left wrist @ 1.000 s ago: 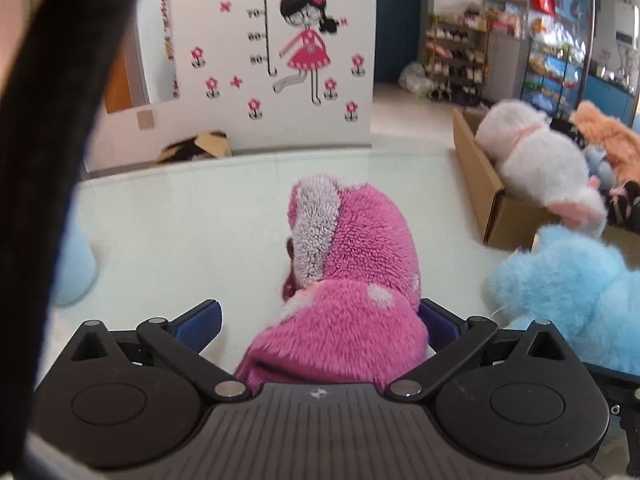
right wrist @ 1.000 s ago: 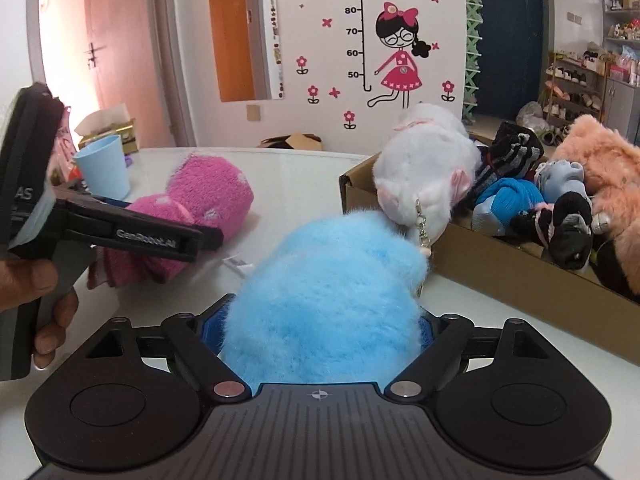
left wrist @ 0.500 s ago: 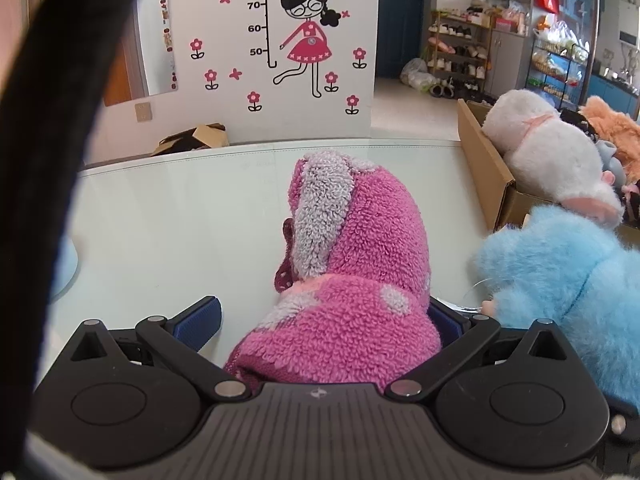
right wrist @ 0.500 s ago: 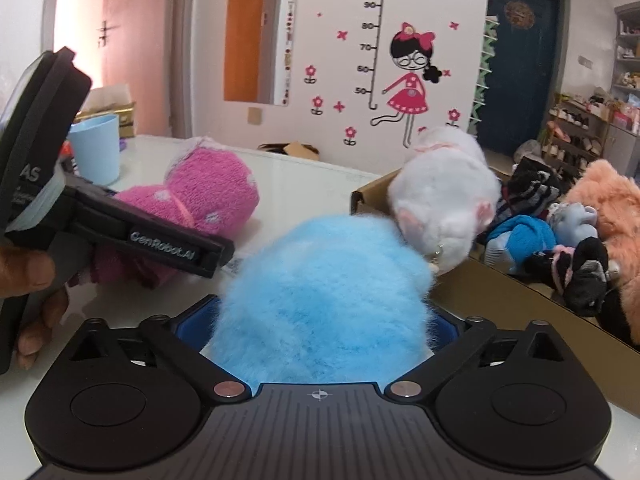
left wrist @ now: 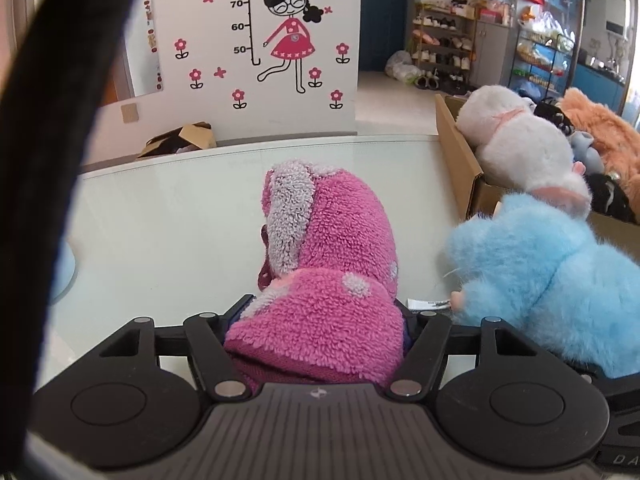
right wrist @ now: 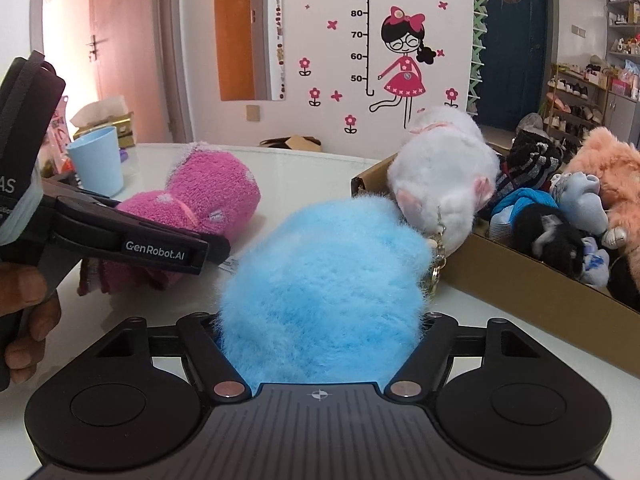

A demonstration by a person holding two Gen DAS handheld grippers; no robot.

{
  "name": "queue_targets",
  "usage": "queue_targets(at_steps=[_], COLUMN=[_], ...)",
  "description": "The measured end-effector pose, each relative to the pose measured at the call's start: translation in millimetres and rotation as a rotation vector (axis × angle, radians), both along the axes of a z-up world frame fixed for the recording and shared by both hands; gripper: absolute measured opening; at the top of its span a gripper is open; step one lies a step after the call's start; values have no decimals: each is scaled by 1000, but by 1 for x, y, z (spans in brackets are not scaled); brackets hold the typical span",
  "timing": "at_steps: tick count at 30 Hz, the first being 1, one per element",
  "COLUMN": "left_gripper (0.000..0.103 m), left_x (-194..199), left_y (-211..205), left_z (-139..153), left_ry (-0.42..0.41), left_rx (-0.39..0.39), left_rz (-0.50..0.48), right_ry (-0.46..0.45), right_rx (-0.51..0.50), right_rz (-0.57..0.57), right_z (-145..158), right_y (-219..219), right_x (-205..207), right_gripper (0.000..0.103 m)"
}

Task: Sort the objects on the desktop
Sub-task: 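Lift the pink fleece toy with the left gripper while the right lifts the light-blue plush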

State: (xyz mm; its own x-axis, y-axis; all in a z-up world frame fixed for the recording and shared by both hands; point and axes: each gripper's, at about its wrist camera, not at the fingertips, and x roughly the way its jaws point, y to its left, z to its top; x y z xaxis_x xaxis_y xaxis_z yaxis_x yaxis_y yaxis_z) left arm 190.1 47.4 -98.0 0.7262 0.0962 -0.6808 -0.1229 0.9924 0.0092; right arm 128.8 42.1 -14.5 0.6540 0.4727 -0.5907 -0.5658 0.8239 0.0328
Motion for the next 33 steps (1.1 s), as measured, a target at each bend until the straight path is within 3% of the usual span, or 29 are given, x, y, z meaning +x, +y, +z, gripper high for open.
queue_targets(at_steps=[16, 19, 25, 33], left_gripper=[61, 61, 61, 61], left_x=[-65, -82, -116, -124], left_y=[-22, -30, -48, -92], left_z=[40, 45, 39, 43], left_ry=[-52, -68, -63, -69], left_rx=[18, 33, -20, -59], left_rz=[-10, -17, -13, -96], right_ry=[-47, -49, -38, -35], right_rx=[91, 116, 144, 199], right_rz=[46, 30, -23, -134], right_z=[44, 51, 50, 46], right_y=[-26, -39, -75, -136], right_x=[-36, -47, -80, -122], right_gripper=[74, 74, 74, 74])
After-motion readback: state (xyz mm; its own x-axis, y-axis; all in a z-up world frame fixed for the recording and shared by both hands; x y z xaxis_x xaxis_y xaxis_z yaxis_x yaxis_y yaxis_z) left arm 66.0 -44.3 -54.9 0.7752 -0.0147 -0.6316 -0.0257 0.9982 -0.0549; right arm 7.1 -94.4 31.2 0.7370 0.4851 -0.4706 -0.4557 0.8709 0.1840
